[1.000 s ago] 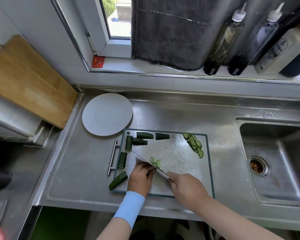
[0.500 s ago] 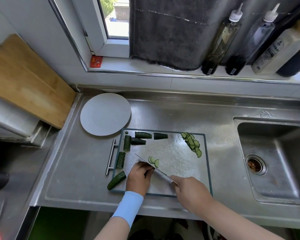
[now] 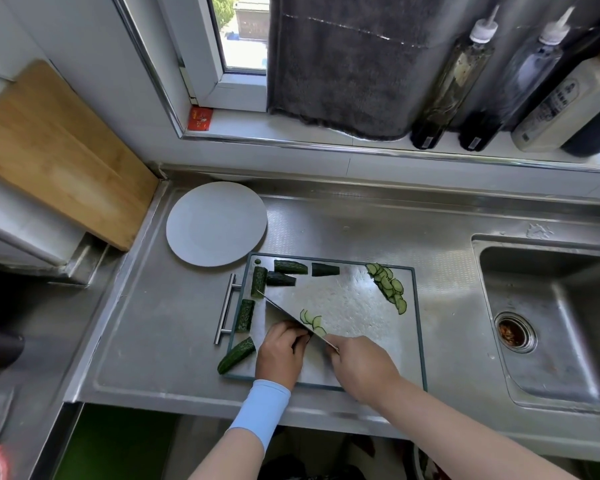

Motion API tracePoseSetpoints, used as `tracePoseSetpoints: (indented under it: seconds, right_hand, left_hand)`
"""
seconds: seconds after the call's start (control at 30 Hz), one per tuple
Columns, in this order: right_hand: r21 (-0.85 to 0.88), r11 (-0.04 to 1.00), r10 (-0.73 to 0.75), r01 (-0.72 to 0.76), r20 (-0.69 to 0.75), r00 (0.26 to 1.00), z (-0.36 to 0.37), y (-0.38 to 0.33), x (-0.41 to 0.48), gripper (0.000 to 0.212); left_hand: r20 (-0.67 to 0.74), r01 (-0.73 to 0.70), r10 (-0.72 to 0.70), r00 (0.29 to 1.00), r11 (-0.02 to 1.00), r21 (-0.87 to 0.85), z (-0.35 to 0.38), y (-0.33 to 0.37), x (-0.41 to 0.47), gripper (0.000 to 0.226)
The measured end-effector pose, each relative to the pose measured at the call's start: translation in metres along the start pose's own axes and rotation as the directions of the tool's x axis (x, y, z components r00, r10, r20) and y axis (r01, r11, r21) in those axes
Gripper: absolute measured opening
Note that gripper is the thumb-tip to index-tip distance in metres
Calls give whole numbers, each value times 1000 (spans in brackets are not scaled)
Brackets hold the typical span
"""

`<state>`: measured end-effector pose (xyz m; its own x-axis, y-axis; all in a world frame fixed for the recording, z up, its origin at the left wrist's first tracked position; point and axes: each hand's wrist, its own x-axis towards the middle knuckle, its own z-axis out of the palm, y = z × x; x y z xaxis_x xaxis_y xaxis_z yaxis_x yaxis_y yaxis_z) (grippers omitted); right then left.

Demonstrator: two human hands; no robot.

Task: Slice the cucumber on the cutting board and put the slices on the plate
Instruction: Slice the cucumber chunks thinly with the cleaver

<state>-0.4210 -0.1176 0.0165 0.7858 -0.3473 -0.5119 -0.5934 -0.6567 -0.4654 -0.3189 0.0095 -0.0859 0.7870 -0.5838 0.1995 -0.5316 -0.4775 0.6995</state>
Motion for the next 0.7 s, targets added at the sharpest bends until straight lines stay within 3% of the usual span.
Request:
tracePoseSetpoints:
  seconds: [0.7]
  right_hand:
    - [-2,999,41,-41,9,999,-1,19,-29,33]
  left_hand:
    - [-9,3,-3,1000,1000,-19,-1,0,1,18]
